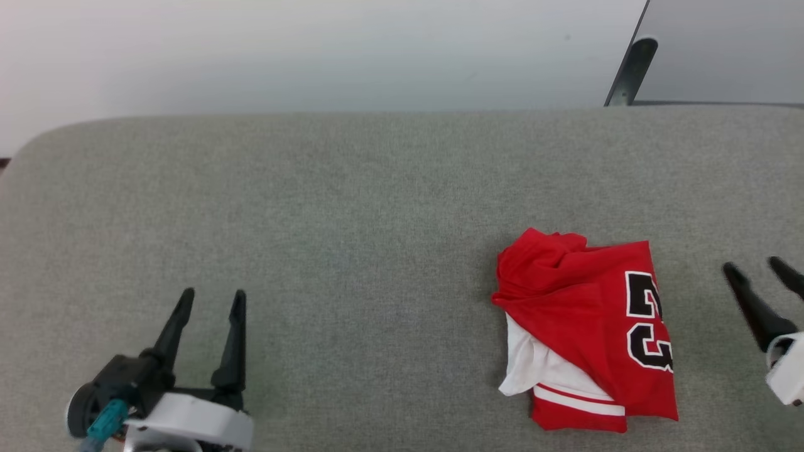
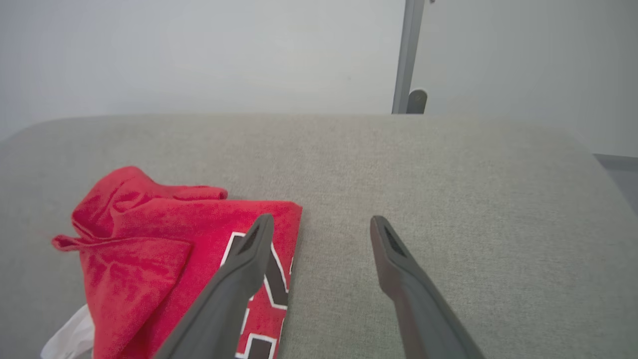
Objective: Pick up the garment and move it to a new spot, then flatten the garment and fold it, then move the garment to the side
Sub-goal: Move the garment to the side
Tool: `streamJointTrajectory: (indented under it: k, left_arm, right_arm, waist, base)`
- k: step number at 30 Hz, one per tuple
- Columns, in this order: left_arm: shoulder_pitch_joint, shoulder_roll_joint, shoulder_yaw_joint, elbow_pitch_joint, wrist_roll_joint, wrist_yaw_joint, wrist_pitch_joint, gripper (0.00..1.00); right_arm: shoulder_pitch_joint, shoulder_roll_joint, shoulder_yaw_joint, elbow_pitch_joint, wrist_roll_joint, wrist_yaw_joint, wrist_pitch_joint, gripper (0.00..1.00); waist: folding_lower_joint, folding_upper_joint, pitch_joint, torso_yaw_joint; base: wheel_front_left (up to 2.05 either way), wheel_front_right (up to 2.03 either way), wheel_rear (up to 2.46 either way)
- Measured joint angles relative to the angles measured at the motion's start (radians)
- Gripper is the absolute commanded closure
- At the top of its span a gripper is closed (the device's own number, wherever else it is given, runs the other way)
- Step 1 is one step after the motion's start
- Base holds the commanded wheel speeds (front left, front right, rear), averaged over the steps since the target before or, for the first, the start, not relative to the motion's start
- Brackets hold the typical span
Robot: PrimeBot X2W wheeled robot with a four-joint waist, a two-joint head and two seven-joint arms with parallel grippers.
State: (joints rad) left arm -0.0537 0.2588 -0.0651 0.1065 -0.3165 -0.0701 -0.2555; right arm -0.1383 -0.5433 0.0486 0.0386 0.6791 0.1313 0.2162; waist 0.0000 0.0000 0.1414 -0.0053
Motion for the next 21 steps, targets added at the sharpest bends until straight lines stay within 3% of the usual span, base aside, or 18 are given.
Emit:
streamJointTrajectory:
  k: [9, 15, 21]
  left_arm:
    - [-0.074, -0.034, -0.032, 0.029, 0.000, -0.002, -0.003, 0.00]
    - [-0.121, -0.059, -0.044, 0.049, 0.001, -0.011, -0.005, 0.00]
    - [-0.161, -0.088, -0.041, 0.055, 0.009, -0.024, -0.006, 0.00]
  right_arm:
    - [-0.099, -0.127, 0.180, -0.029, 0.098, 0.000, 0.459, 0.00]
    - [-0.139, -0.161, 0.214, -0.022, 0.123, 0.000, 0.632, 0.00]
    - [-0.172, -0.150, 0.216, -0.005, 0.122, 0.000, 0.701, 0.00]
  waist:
    - [0.0000, 0.0001, 0.072, 0.014]
    - [0.0000, 0.0000, 0.119, 0.036]
    - [0.0000, 0.0001, 0.173, 0.062]
  base:
    - [0.00, 0.00, 0.00]
    - [0.00, 0.00, 0.00]
    - [0.00, 0.00, 0.00]
